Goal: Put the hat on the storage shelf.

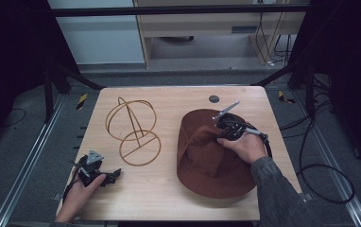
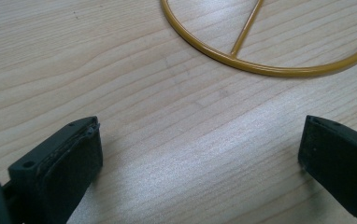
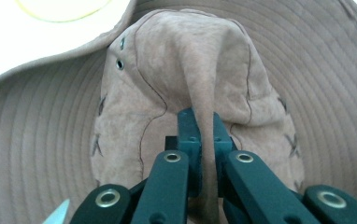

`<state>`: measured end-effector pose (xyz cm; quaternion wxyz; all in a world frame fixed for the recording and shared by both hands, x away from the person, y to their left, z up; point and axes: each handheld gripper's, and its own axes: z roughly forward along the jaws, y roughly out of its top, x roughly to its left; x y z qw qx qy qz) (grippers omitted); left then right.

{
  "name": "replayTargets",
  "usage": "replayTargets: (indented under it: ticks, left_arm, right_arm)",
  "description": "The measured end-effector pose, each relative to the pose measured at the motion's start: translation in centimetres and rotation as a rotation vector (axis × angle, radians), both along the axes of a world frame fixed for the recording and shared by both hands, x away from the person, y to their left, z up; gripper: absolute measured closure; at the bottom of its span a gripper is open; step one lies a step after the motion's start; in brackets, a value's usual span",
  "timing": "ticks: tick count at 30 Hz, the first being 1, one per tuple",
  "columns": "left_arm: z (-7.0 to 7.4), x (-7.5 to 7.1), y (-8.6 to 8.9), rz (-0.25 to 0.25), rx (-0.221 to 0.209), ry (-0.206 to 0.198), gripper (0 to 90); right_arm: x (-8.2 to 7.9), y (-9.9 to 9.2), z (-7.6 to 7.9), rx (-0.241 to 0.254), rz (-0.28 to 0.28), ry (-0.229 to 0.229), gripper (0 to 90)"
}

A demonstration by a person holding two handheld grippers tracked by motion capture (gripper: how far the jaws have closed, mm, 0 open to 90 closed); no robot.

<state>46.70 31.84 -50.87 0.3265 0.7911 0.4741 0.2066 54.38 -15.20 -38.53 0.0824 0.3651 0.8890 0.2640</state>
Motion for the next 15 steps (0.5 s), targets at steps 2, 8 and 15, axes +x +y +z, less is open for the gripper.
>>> replayTargets:
  ticks: [2, 8, 15]
  left_arm:
    - [0.0, 0.0, 0.0, 0.000, 0.002, 0.000, 0.0]
    - [0.0, 0.0, 0.0, -0.001, 0.003, 0.000, 0.0]
    - [0.0, 0.0, 0.0, -0.001, 0.003, 0.001, 0.0]
  right_arm:
    - [-0.3, -0.3, 0.7, 0.019, -0.005, -0.007, 88.8]
    - [-0.9, -1.4, 2.9, 0.058, -0.007, -0.050, 88.5]
    - [-1.1, -1.9, 4.7, 0.074, -0.015, -0.083, 88.6]
